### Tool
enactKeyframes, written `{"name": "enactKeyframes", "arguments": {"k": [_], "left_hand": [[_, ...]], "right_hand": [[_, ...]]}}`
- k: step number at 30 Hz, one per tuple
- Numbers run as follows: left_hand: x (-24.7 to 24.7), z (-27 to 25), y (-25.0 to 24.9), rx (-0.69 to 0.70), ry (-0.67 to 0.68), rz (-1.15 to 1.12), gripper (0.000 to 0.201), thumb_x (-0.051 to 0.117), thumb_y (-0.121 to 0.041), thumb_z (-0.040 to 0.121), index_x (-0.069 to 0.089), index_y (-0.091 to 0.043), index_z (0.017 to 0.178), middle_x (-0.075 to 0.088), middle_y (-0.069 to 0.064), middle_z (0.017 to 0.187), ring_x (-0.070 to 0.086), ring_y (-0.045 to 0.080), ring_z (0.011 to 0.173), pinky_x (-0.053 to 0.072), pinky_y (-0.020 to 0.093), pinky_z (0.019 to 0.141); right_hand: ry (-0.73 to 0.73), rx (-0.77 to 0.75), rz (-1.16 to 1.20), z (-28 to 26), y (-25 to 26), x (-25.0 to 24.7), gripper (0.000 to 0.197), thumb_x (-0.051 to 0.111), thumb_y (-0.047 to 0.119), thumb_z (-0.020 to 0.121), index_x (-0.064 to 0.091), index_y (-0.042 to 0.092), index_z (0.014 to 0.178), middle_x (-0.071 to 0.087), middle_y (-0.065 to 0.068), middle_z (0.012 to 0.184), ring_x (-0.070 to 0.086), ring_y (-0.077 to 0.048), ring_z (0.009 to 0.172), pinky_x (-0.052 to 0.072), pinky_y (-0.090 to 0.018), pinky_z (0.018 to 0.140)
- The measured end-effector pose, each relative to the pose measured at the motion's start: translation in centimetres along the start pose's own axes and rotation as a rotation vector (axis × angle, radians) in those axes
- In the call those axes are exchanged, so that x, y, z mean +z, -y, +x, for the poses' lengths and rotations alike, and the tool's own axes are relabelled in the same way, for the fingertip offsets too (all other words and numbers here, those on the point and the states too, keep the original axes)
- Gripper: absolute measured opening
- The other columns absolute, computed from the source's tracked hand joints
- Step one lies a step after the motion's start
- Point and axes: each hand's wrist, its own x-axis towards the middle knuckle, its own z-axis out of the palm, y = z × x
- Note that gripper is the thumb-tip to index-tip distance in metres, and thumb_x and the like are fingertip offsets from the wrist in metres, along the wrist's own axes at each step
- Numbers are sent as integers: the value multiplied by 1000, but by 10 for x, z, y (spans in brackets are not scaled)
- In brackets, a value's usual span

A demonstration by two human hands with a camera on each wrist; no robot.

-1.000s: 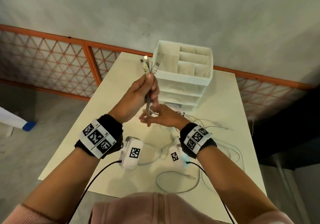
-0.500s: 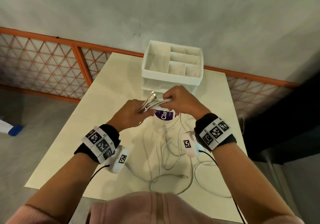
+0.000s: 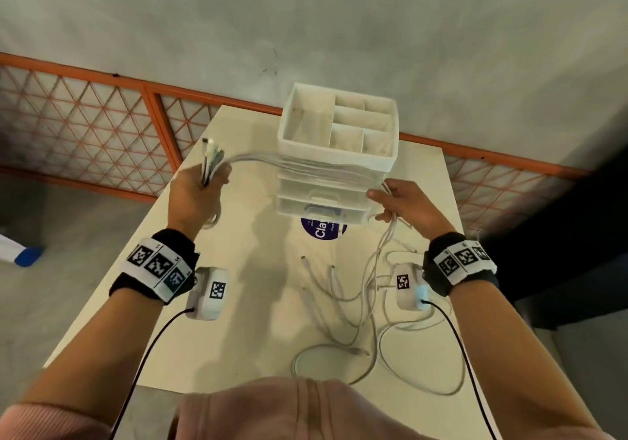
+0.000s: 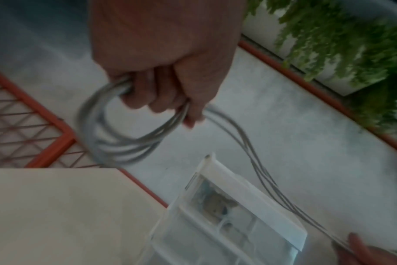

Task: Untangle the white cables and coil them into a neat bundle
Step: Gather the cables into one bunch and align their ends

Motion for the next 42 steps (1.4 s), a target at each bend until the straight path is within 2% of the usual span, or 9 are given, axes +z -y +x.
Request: {"name": "enactKeyframes", "arguments": {"k": [4, 7, 12, 16, 20, 24, 32, 37, 42], "left_hand": [[4, -9, 14, -290, 251, 288, 56, 81, -43, 67, 58, -5, 101, 55, 9, 85, 51, 24, 78, 39, 31, 65], [12, -21, 1, -293, 144, 178, 73, 79, -56, 62, 49, -9, 108, 53, 4, 86, 51, 21, 79, 39, 31, 69], [30, -35, -37, 82, 297, -140, 45, 80, -34, 71, 57, -18, 105, 41, -4, 62, 34, 5, 45, 27, 13, 45], [54, -45, -49, 183, 656, -121, 23, 72, -21, 82, 64, -23, 104, 67, -5, 87, 55, -6, 64, 42, 17, 71], [51, -38, -44, 234, 494, 27, 8, 60, -17, 91, 65, -22, 86, 63, -2, 75, 49, 2, 59, 38, 14, 64], [30, -29, -49, 328, 275, 65, 18, 54, -17, 95, 62, -2, 92, 60, 4, 73, 52, 12, 68, 32, 20, 58], [15, -20, -32, 249, -87, -67, 28, 45, -23, 97, 59, 1, 99, 55, 6, 74, 47, 2, 57, 32, 26, 59], [15, -22, -26, 315, -107, 62, 28, 47, -22, 95, 57, 1, 108, 67, 23, 88, 61, 37, 77, 48, 42, 67], [38, -44, -25, 347, 99, 209, 26, 48, -26, 89, 51, 0, 88, 60, 26, 75, 56, 47, 71, 42, 46, 59]], "right_hand": [[-36, -47, -127, -2, 33, -4, 48, 37, 49, 97, 60, 11, 81, 38, 5, 59, 39, -10, 50, 38, -24, 56], [-24, -38, -458, 3, 45, -1, 54, 31, 42, 101, 69, 10, 80, 52, -1, 69, 44, -12, 55, 34, -20, 53], [245, -66, -604, -2, 55, 31, 48, 37, 34, 101, 73, 4, 89, 59, -2, 68, 46, -11, 54, 36, -15, 56], [346, -92, -428, -2, 72, 55, 48, 33, 41, 101, 67, 8, 99, 66, -5, 88, 60, -15, 80, 44, -30, 80], [329, -123, -233, -5, 72, 36, 35, 42, 33, 100, 61, 7, 86, 53, 5, 67, 44, -4, 53, 38, -19, 59], [354, -55, -221, -4, 29, 26, 23, 67, 29, 86, 57, 9, 83, 53, -5, 74, 49, -11, 66, 41, -18, 64], [111, 69, -406, 5, -34, 27, 21, 64, 27, 88, 52, 11, 81, 60, -8, 81, 52, -24, 74, 37, -29, 68], [92, 69, -371, -5, -48, 31, 54, 78, 19, 76, 53, 7, 122, 54, -11, 127, 50, -23, 117, 34, -21, 89], [124, 172, -375, -27, -60, 33, 40, 80, 13, 72, 55, 11, 103, 54, -5, 104, 52, -19, 87, 41, -21, 75]]}}
